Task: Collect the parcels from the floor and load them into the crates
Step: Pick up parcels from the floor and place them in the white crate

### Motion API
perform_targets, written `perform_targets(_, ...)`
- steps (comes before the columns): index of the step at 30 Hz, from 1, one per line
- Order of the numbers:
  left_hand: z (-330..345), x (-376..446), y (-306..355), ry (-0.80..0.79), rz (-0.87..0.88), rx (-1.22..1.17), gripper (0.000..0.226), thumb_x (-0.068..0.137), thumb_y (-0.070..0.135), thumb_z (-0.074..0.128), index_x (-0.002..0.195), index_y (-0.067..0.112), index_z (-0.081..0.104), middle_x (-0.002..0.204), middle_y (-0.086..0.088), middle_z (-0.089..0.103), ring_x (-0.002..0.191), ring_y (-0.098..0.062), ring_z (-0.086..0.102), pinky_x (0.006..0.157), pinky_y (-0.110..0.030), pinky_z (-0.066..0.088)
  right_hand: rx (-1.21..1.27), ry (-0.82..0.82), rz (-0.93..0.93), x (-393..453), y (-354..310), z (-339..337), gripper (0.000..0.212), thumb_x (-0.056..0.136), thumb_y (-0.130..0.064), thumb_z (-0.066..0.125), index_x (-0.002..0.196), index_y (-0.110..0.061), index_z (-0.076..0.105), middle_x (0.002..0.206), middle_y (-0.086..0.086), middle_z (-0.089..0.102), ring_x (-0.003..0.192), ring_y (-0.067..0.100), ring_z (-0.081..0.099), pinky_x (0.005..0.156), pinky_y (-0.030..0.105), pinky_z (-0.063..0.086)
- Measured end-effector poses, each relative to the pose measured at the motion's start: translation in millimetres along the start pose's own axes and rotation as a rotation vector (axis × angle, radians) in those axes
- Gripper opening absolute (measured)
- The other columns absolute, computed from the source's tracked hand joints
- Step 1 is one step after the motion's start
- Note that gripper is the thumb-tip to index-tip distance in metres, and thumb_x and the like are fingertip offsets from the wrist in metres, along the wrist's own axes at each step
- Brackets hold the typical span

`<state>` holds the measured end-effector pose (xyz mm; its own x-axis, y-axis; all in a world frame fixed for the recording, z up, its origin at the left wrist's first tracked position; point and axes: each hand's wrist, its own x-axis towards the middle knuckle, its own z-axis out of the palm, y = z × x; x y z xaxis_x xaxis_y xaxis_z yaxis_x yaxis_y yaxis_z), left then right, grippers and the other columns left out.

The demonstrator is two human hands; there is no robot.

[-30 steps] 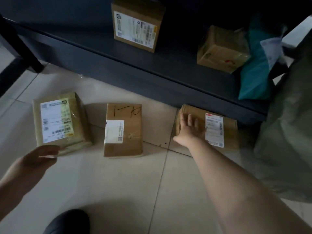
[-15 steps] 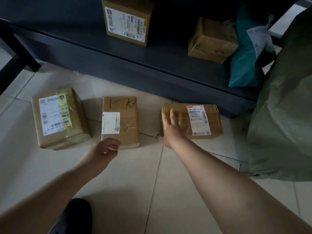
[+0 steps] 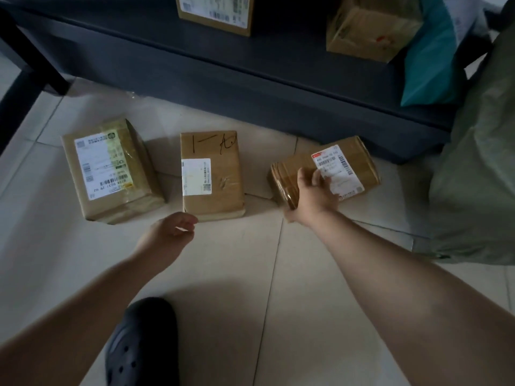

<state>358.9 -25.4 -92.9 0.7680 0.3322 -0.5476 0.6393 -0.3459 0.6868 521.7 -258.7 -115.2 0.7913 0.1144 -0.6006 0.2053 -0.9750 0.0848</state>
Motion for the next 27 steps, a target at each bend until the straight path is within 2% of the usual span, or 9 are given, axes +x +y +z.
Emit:
perform_targets(4,4,8,5,0.008,-0.012,0.022,0.027,0.085,-0.003,0.057,0.090,0.023,0.060,0.101,-0.012,0.065,0.088,-0.023,0.058,0.084,-0.038,0.048,-0.146,0.052,-0.227,-38,3,21,0.101,0.083,-0.050,0.060,0.149,-0.025,-0.011,0.157,0.016,-0.012,0.144,0.043,-0.007,0.114,0.059,0.018)
perform_targets(7,0,10,13,0.039,0.003,0.100,0.026,0.087,0.001,0.055,0.109,0.013,0.063,0.101,-0.003,0.061,0.093,-0.021,0.056,0.069,-0.027,0.041,-0.305,-0.012,-0.406,-66,-1,28,0.098,0.080,-0.050,0.061,0.150,-0.023,-0.002,0.157,0.016,-0.004,0.144,0.042,-0.001,0.112,0.060,0.017)
perform_targets(10,-21,14,17,0.149,0.016,0.212,0.031,0.087,0.007,0.055,0.117,0.013,0.061,0.111,-0.003,0.060,0.107,-0.025,0.056,0.076,-0.027,0.040,-0.411,0.008,-0.542,-82,-12,9,0.085,0.083,-0.062,0.047,0.148,-0.019,0.012,0.157,0.012,0.008,0.144,0.034,0.005,0.112,0.059,0.013)
perform_targets(13,-51,22,6,0.343,-0.039,0.248,0.037,0.084,0.011,0.058,0.121,0.015,0.060,0.127,-0.012,0.055,0.118,-0.034,0.049,0.094,-0.038,0.042,-0.202,0.122,-0.669,-86,-54,-26,0.062,0.093,-0.050,0.038,0.146,-0.021,0.023,0.158,-0.001,0.013,0.145,0.024,0.009,0.115,0.046,0.013)
perform_targets(16,-77,26,-11,0.463,-0.191,0.304,0.049,0.084,0.020,0.060,0.131,0.017,0.048,0.139,-0.013,0.042,0.127,-0.035,0.037,0.102,-0.043,0.035,0.187,0.103,-0.787,-82,-133,-40,0.056,0.093,-0.031,0.050,0.144,-0.016,0.032,0.152,0.002,0.029,0.137,0.023,0.031,0.106,0.032,0.030)
perform_targets(19,-94,35,-32,0.531,-0.372,0.079,0.063,0.078,0.032,0.063,0.134,0.013,0.042,0.137,-0.014,0.043,0.126,-0.035,0.042,0.102,-0.043,0.037,0.479,-0.001,-0.659,-68,-212,-29,0.060,0.088,-0.024,0.058,0.142,-0.010,0.034,0.144,0.011,0.043,0.130,0.028,0.043,0.100,0.031,0.038)
perform_targets(22,-101,42,-45,0.476,-0.462,-0.174,0.055,0.085,0.025,0.061,0.134,0.007,0.043,0.129,-0.016,0.054,0.117,-0.033,0.052,0.090,-0.035,0.043,0.551,-0.039,-0.481,-48,-259,-20,0.061,0.088,-0.029,0.058,0.141,-0.011,0.033,0.134,0.010,0.053,0.119,0.031,0.053,0.093,0.033,0.045)
perform_targets(26,-104,40,-51,0.394,-0.353,-0.164,0.034,0.090,0.023,0.058,0.121,0.008,0.052,0.116,-0.011,0.060,0.094,-0.026,0.054,0.068,-0.028,0.038,0.890,-0.363,-0.293,-30,-286,-15,0.077,0.089,-0.024,0.062,0.148,-0.005,0.016,0.146,0.013,0.038,0.131,0.029,0.041,0.107,0.038,0.035)
perform_targets(27,-106,38,-49,0.418,-0.305,-0.171,0.032,0.091,0.023,0.056,0.120,0.011,0.052,0.115,-0.009,0.061,0.091,-0.022,0.053,0.065,-0.028,0.038,0.965,-0.376,-0.285,-30,-288,-14,0.079,0.088,-0.023,0.064,0.149,-0.007,0.015,0.148,0.012,0.037,0.133,0.028,0.039,0.109,0.039,0.034)
